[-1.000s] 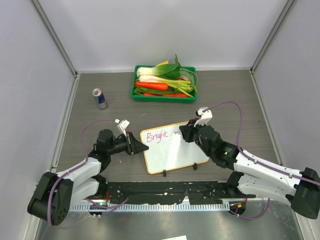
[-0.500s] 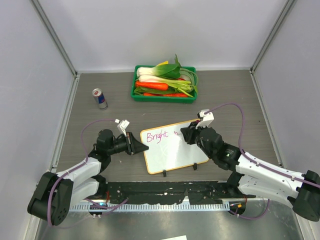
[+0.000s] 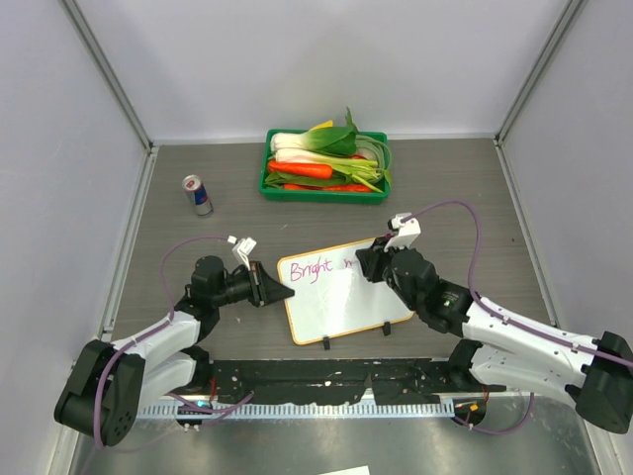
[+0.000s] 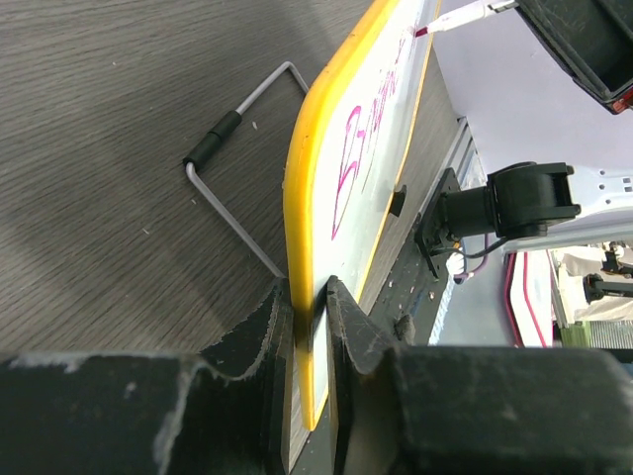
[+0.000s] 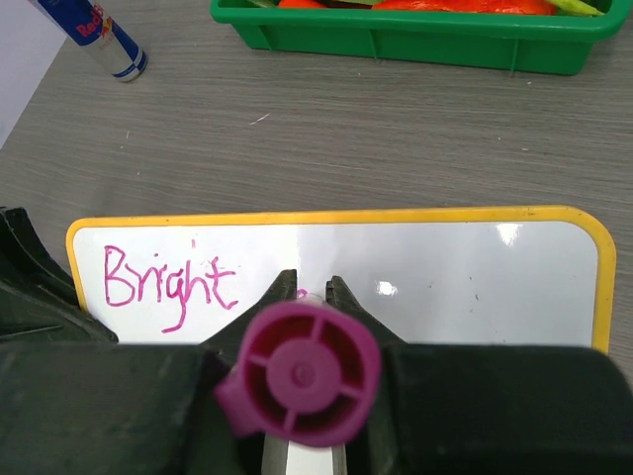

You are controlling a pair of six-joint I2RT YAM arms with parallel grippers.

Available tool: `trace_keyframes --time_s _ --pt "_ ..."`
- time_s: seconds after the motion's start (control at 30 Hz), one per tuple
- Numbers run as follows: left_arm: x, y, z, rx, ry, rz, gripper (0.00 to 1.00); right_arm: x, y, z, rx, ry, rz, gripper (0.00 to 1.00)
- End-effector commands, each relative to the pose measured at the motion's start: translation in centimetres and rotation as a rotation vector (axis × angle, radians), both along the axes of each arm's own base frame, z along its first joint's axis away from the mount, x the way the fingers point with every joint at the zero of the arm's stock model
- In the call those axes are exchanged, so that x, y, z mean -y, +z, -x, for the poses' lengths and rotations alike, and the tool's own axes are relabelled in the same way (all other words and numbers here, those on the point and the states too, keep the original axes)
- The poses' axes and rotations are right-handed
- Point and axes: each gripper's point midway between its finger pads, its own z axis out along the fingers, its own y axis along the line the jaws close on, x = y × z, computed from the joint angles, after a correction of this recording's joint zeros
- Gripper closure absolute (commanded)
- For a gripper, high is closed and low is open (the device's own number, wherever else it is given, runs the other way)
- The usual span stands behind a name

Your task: Write a sentence on the whiteboard

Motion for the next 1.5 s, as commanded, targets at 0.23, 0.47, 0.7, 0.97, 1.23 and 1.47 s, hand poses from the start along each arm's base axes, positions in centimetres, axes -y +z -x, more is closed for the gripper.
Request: trace_keyframes --time_s 0.23,0.47,0.7,0.97,1.23,1.47 --pt "0.1 -0.1 0.1 0.021 -0.017 -0.012 1.0 1.5 1.6 -1.8 0.051 -0.114 0.025 0.99" --pt "0.1 -0.1 0.0 0.023 -0.017 -0.011 1.0 1.9 0.4 -1.4 0.023 -0.118 0.04 0.99" --pt "0.1 -0.2 0.1 0.021 -0.017 -0.012 1.0 2.6 -1.1 -0.4 -0.014 -0.105 0.062 0.99" --pt "0.2 -0.2 0.1 0.021 -0.019 -0.012 1.0 2.7 -2.3 0.4 -0.045 -0.076 0.06 0.99" --pt "0.1 -0.1 0.0 0.022 -0.016 -0.012 1.0 2.7 -1.2 0.5 -0.022 -0.074 0.024 0.99" --pt "0.1 -0.1 0.1 0.024 -0.016 -0.012 1.0 1.8 3.5 0.1 0.054 -0.056 -0.069 0.99"
